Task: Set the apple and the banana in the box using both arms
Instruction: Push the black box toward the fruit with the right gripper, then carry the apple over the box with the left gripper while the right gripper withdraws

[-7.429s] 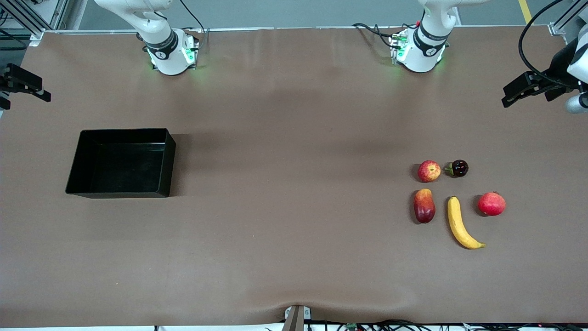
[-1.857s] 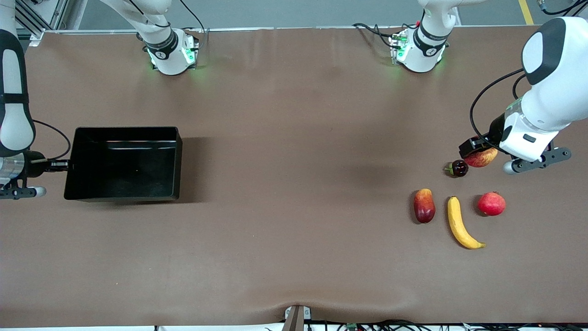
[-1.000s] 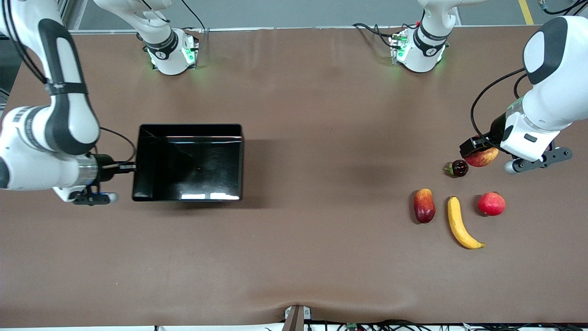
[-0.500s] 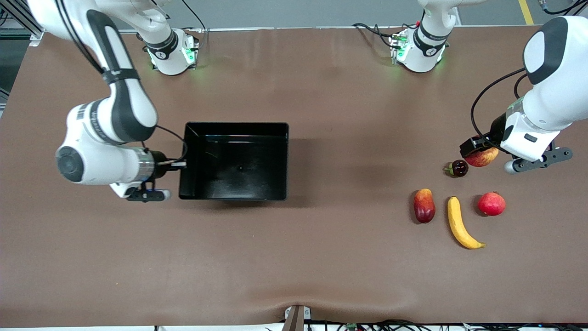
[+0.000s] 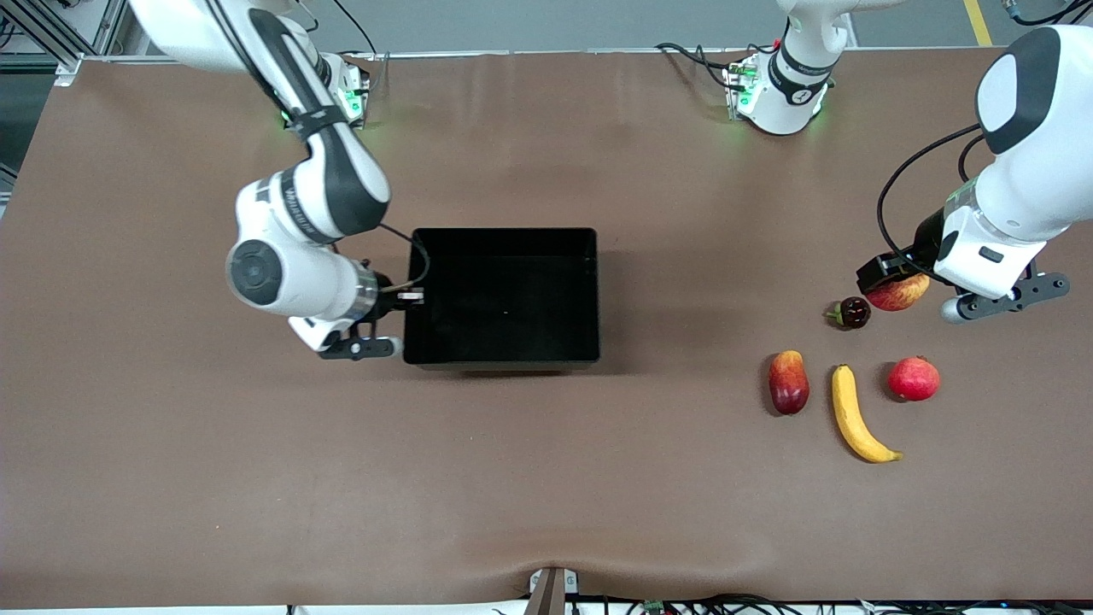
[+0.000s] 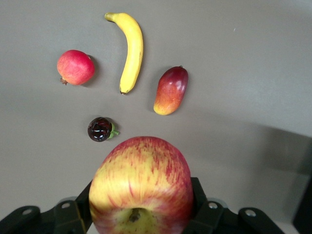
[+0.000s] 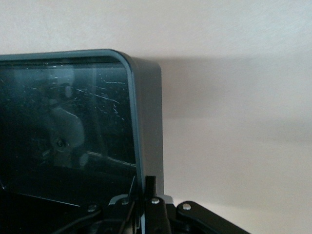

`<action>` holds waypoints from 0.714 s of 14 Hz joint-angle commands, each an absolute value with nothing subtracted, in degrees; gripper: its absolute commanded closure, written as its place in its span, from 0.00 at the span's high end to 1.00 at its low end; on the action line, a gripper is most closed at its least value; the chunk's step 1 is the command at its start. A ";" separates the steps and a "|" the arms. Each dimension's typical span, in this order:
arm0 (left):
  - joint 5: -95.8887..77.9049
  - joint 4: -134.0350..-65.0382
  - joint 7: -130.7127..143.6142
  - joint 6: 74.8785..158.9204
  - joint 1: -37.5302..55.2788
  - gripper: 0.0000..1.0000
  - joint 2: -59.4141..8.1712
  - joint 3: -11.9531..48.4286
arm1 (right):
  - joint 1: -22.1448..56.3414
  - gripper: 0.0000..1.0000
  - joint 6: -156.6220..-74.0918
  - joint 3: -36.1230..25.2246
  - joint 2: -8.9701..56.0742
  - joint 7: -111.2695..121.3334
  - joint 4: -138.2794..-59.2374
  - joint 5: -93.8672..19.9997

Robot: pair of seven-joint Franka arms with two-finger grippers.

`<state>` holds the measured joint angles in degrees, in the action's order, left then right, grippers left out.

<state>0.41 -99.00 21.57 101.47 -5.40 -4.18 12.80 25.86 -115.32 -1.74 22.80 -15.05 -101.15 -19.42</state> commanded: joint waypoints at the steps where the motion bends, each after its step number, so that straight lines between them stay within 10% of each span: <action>1: 0.44 -96.42 21.97 98.79 -5.10 0.00 -4.57 13.70 | 29.86 0.00 -118.20 -2.29 24.16 -19.67 -101.16 -21.36; 10: 0.08 -95.19 49.53 97.03 -2.65 0.00 -9.83 28.55 | 37.26 0.00 -126.37 -2.46 29.52 -26.28 -101.25 -21.01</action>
<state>0.31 -97.14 43.40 98.04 -3.56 -6.86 26.06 35.92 -124.89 -1.84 28.80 -25.94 -101.61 -19.48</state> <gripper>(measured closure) 0.251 0.943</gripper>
